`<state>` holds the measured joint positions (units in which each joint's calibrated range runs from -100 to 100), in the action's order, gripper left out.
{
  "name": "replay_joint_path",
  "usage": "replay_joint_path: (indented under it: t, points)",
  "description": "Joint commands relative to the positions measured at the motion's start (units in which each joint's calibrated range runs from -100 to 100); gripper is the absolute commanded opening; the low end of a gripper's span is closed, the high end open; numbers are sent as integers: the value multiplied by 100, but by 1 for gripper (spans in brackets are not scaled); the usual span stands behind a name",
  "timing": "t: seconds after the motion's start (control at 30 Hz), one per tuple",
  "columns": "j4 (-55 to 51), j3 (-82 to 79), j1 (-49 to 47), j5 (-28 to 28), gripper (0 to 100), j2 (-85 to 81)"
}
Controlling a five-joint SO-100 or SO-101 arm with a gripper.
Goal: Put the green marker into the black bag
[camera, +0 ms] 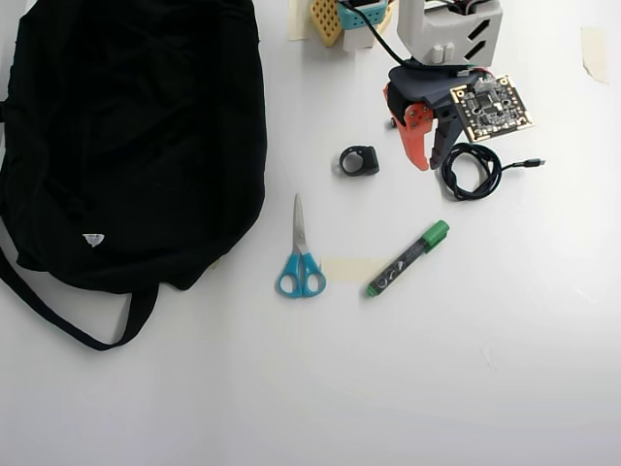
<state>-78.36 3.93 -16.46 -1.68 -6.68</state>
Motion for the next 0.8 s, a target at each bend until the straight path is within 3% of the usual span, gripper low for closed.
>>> replay_joint_path:
  t: [0.0, 0.17, 0.43, 0.63, 0.77]
  points:
    - [58, 128, -59, 16, 2, -87]
    - [351, 47, -224, 58, 2, -95]
    - [1290, -249, -246, 777, 2, -87]
    - [1359, -312, -239, 793, 2, -87]
    - [1281, -330, -224, 1107, 2, -87]
